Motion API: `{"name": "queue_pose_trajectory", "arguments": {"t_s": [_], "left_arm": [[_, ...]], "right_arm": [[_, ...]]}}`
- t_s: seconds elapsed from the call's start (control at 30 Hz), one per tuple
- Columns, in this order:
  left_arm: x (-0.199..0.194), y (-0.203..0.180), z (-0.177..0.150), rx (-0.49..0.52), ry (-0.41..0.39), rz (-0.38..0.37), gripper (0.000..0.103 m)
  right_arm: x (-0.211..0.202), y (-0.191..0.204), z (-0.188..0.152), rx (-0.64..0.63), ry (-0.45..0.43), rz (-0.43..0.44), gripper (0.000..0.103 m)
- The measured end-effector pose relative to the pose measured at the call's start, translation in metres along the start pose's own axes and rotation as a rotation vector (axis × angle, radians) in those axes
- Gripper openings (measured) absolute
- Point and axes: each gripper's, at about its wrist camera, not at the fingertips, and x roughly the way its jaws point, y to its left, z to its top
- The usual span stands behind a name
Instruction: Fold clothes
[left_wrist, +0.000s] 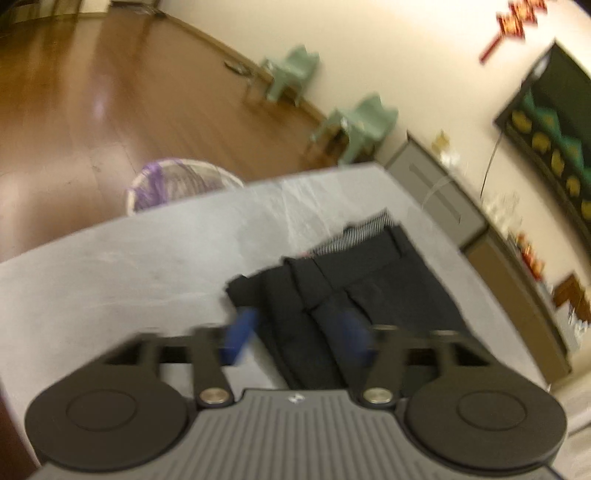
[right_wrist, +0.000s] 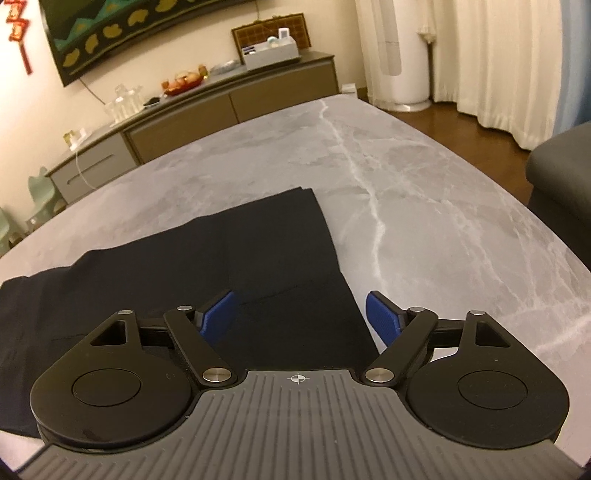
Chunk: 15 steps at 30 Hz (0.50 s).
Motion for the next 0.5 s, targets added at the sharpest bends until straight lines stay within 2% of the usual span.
{"name": "queue_pose_trajectory", "arguments": {"t_s": [0.07, 0.17, 0.3, 0.5], "left_arm": [[-0.005, 0.009, -0.004, -0.037, 0.021, -0.022, 0.081], [0.013, 0.012, -0.005, -0.063, 0.116, -0.041, 0.081], [0.029, -0.002, -0.011, -0.037, 0.167, -0.051, 0.081], [0.041, -0.022, -0.021, 0.01, 0.196, -0.048, 0.082]], "right_arm": [[-0.003, -0.004, -0.007, 0.007, 0.011, -0.011, 0.084], [-0.004, -0.009, -0.017, 0.012, 0.026, -0.042, 0.085], [-0.017, -0.016, -0.027, 0.065, -0.008, -0.069, 0.085], [-0.045, -0.039, -0.065, 0.279, -0.023, 0.061, 0.087]]}}
